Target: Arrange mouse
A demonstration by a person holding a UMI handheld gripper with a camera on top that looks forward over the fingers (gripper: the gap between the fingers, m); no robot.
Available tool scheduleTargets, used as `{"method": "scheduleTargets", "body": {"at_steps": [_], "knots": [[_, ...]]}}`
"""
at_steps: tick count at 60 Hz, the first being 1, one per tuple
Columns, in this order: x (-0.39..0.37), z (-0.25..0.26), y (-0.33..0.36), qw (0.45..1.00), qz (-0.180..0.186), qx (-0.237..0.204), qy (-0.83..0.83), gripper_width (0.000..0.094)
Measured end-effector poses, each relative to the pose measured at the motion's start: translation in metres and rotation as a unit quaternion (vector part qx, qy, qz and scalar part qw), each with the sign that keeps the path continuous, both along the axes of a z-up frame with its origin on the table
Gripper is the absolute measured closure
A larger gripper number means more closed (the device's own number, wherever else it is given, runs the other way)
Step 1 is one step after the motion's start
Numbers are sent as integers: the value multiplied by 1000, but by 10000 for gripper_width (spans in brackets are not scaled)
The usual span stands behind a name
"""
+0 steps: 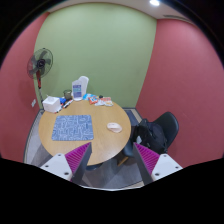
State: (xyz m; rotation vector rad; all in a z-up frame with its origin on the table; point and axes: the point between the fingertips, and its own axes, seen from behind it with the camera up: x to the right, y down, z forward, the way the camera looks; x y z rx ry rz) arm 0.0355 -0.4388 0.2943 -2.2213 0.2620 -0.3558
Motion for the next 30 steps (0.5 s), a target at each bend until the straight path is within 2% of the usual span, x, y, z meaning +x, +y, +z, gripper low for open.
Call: {"method": "scheduleTargets", "body": {"at_steps": [16,30], "knots": [[21,-40,23,1000,5,-21,11,100],[75,-121,87,1000,20,-12,11,98]]}}
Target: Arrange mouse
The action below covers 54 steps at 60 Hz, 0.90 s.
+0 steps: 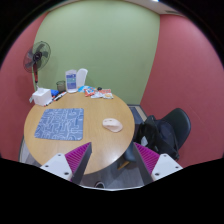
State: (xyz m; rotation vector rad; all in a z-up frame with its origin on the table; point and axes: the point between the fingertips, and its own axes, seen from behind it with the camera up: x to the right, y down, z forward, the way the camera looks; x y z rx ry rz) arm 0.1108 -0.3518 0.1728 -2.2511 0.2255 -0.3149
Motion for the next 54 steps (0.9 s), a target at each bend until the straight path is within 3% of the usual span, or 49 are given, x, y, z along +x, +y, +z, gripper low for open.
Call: {"method": "scheduleTargets", "body": {"at_steps": [16,28,42,54], "knots": [[75,-97,112,999,35,19,1,97],[99,-153,170,998,69,-9,8,96],[108,-159,219,994,109,-3,25,100],[128,-166,258,994,107,4,27,100]]}}
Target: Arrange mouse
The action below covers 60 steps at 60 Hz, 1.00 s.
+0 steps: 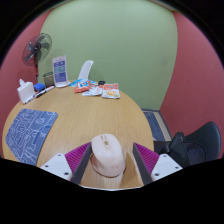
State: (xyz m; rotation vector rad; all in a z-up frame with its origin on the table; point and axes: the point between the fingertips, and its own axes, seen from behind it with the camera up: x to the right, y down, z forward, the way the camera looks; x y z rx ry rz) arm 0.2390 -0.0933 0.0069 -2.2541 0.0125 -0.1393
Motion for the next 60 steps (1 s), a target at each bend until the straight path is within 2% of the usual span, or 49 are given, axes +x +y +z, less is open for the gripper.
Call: {"method": "scheduleTargets", "body": {"at_steps": [7,10,13,18,26,31,36,40,45,50,53,57,60], "knots": [[8,-12,10,1000,-3,-3,6,116],[3,-14,13,1000,0,0,23,236],[-4,-16,15,999,4,0,41,397],[-3,-14,16,1000,4,3,27,443],[-1,-13,16,999,-24,-7,35,527],[1,-2,14,999,-46,-5,28,549],[3,35,16,997,-68,15,16,547],[-4,83,20,995,-89,54,9,547],[-35,155,31,989,-98,109,11,550],[-90,206,37,984,-91,152,23,551],[-135,220,46,983,-77,163,40,550],[-200,207,53,985,-50,154,60,552],[-247,177,56,989,-28,129,73,552]]}}
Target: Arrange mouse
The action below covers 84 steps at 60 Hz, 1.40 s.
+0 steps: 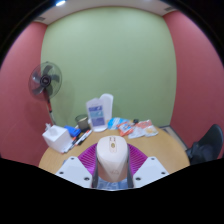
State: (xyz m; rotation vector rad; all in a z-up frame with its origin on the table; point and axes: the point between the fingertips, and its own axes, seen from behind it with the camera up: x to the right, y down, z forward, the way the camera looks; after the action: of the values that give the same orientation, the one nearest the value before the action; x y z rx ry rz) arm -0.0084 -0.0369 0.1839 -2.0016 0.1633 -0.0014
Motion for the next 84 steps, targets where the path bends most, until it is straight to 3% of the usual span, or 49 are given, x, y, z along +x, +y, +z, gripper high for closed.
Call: {"method": "scheduleTargets", "body": {"at_steps": [6,13,24,27,31,32,35,55,69,84], "knots": [[-64,-78,0,998,33,-60,14,551],[-94,-146,-4,994,45,-104,3,535],[-101,-189,-10,989,33,-144,-2,387],[-100,-187,-13,989,32,-142,-11,323],[-104,-179,-21,988,35,-149,-18,95],[-105,-175,-23,988,37,-147,-18,76],[-107,-159,-32,989,38,-141,-18,117],[-129,-36,-153,993,36,-105,-44,87],[-144,2,-248,993,36,-89,-63,96],[-154,27,-291,994,36,-77,-65,95]]}}
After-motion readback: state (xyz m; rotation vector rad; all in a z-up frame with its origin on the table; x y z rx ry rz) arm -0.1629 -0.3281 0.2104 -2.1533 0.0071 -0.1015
